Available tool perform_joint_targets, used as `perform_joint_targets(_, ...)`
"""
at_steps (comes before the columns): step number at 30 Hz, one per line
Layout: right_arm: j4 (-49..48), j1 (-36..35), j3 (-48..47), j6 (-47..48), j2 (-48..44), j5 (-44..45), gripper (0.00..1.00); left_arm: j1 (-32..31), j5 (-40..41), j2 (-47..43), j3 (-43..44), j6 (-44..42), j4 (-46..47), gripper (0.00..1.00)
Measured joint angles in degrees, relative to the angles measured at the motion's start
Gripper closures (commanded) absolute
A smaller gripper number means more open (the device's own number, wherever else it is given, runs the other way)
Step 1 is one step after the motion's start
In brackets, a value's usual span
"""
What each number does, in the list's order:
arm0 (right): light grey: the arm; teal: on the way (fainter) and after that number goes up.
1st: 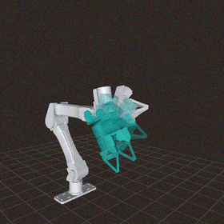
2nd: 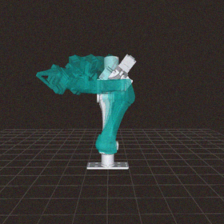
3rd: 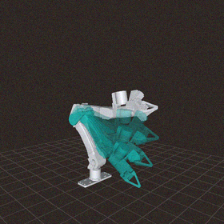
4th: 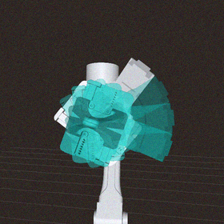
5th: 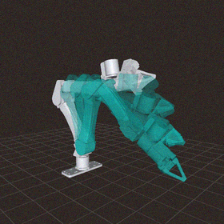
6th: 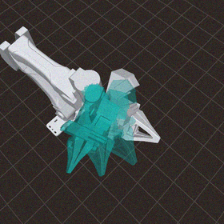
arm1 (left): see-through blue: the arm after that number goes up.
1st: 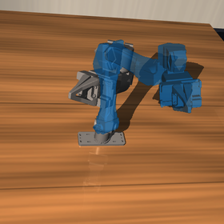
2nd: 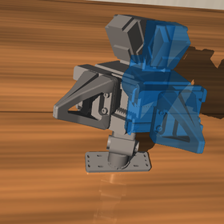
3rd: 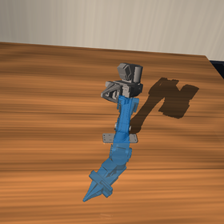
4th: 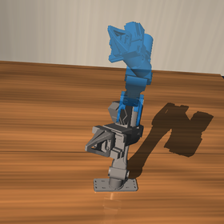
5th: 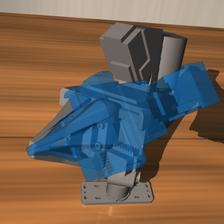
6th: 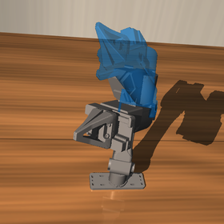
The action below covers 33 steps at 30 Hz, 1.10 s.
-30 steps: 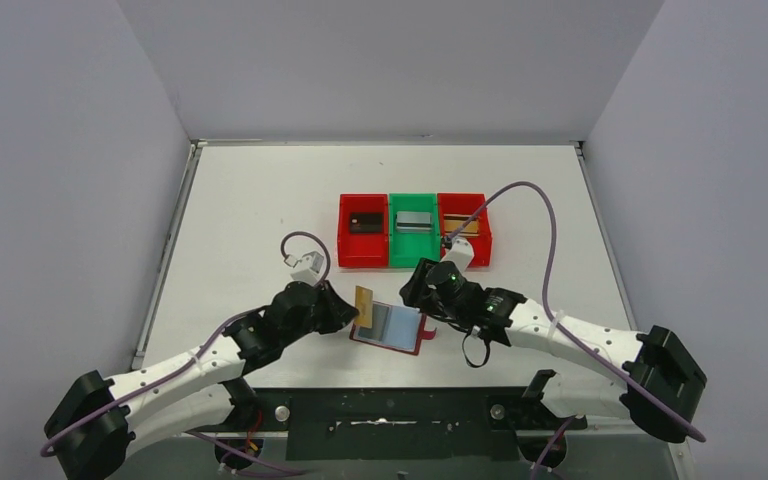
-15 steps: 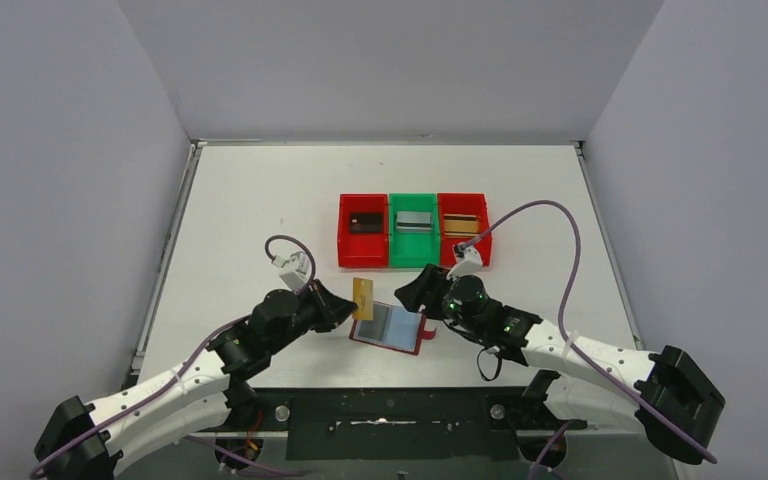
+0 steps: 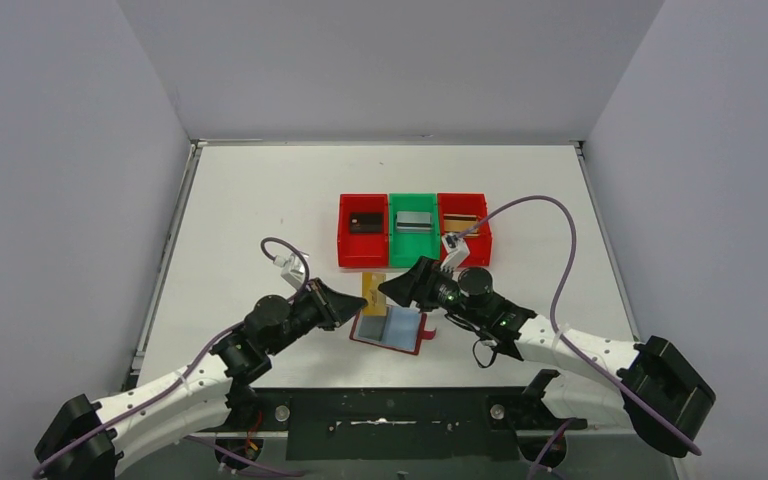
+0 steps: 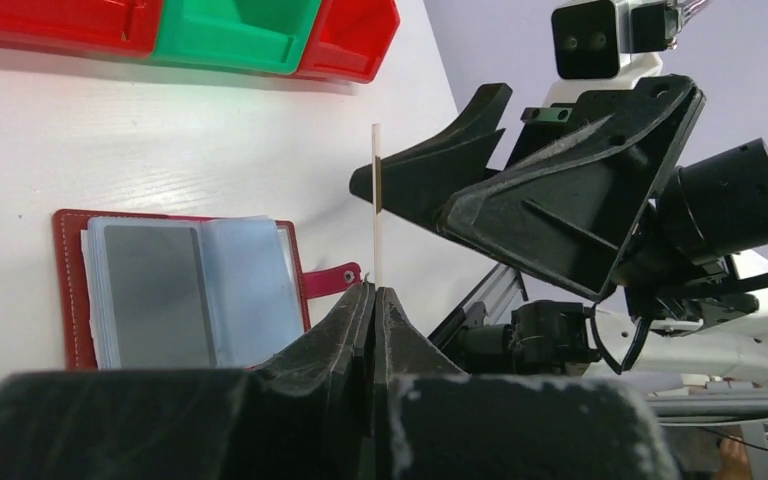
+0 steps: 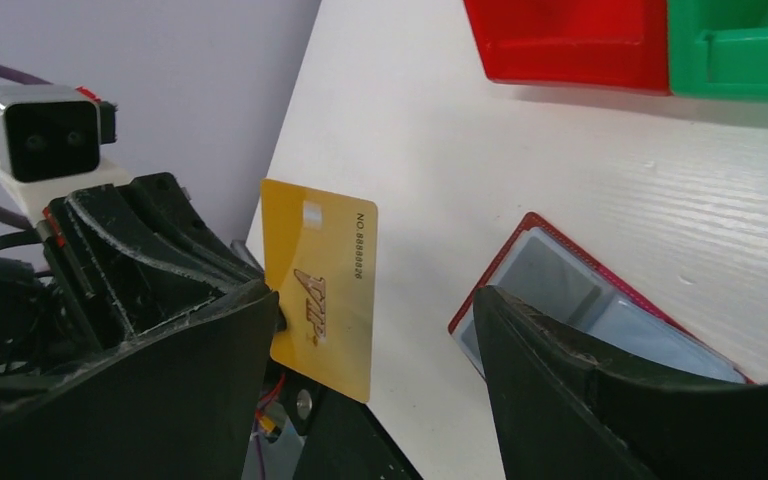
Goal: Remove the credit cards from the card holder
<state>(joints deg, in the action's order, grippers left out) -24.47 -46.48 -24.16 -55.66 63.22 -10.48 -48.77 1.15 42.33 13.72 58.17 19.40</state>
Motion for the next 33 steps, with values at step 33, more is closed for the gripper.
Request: perform_joint_targets(33, -15.78, 3.41, 3.1, -4.37, 5.97, -14.03, 0.68, 10.36, -17.94, 7.98, -5.77, 7.85, 22.51, 1.0)
